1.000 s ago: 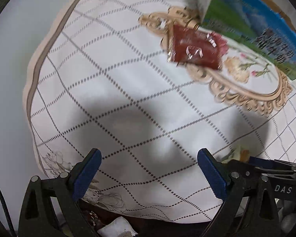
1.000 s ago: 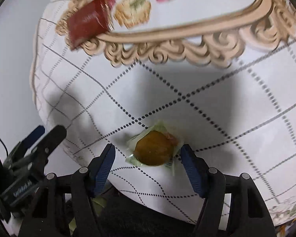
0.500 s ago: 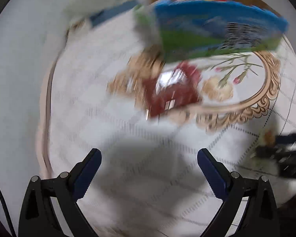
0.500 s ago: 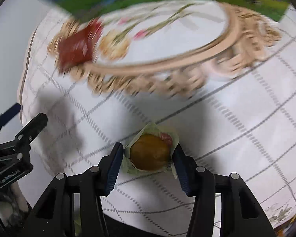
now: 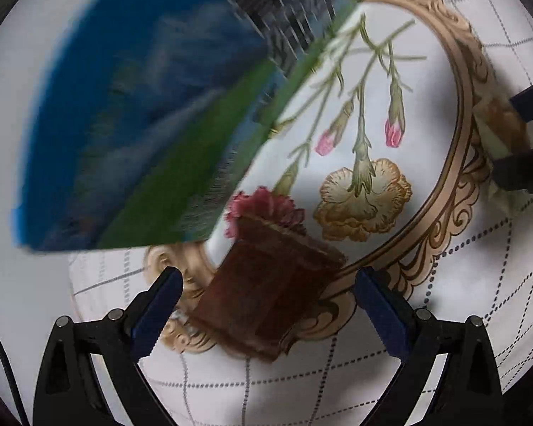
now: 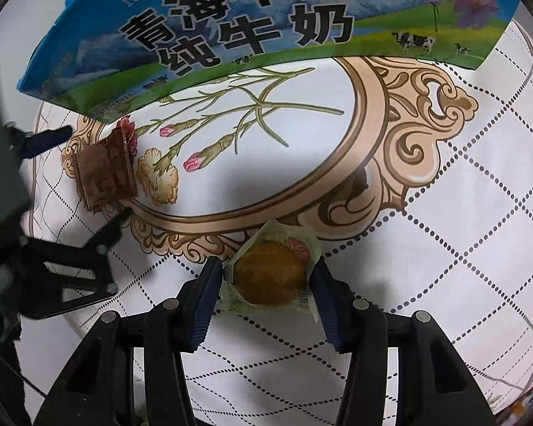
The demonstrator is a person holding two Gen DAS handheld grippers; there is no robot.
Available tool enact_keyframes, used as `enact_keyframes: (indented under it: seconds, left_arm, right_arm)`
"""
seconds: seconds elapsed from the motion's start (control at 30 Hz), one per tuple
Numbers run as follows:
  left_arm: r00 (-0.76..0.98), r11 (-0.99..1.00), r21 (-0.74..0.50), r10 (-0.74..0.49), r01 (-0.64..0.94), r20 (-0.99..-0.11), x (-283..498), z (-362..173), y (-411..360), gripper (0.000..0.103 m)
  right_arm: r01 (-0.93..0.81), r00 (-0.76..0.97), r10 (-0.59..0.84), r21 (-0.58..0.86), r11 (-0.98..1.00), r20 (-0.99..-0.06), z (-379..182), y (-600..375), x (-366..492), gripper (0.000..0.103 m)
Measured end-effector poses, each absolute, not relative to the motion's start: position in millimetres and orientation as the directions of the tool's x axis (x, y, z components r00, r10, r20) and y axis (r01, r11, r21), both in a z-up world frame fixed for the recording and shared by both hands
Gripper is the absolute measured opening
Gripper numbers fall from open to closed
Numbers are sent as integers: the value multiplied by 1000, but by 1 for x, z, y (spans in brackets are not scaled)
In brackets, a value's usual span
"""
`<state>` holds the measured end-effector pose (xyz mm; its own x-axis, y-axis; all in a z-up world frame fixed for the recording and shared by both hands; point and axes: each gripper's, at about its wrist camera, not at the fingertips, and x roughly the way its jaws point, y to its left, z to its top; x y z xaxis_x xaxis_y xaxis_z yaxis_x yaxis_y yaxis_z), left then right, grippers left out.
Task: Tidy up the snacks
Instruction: 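Grasp the round yellow cake with the right tool while the left grasps the brown square packet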
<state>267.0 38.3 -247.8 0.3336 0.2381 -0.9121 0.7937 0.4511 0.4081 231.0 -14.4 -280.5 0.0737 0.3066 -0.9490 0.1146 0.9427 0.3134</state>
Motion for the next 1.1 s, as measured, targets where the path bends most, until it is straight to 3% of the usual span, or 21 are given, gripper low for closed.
enact_keyframes:
  seconds: [0.07, 0.1, 0.13, 0.3, 0.47, 0.63, 0.83, 1.07, 1.1]
  left_arm:
    - [303, 464, 371, 216, 805, -928, 272, -252, 38, 91]
    - [277, 484, 343, 205, 805, -939, 275, -252, 37, 75]
    - [245, 515, 309, 191, 799, -951, 281, -252, 38, 66]
    - [153, 710, 213, 149, 671, -977, 292, -248, 68, 66]
    - [-72, 957, -17, 4, 289, -997, 292, -250, 116, 66]
    - [-141, 984, -175, -170, 22, -975, 278, -253, 145, 67]
    - [-167, 972, -228, -215, 61, -962, 265, -264, 143, 84]
    - [-161, 962, -164, -130, 217, -978, 245, -262, 93, 84]
    - [-142, 966, -148, -120, 213, -983, 240, -261, 91, 79]
  right_arm:
    - [116, 74, 310, 317, 941, -948, -279, -23, 235, 54]
    - [119, 74, 313, 320, 940, -947, -280, -23, 236, 54]
    - [122, 72, 314, 321, 939, -947, -281, -23, 237, 54]
    - [122, 67, 312, 319, 940, -948, -282, -35, 238, 54]
    - [95, 60, 283, 288, 953, -957, -281, -49, 233, 53]
    - [67, 36, 266, 268, 961, -963, -285, -58, 218, 53]
    - [83, 3, 278, 277, 957, -961, -295, -56, 219, 58]
    - [56, -15, 248, 247, 967, -969, -310, -49, 223, 61]
    - [48, -13, 240, 240, 970, -971, -311, -46, 222, 60]
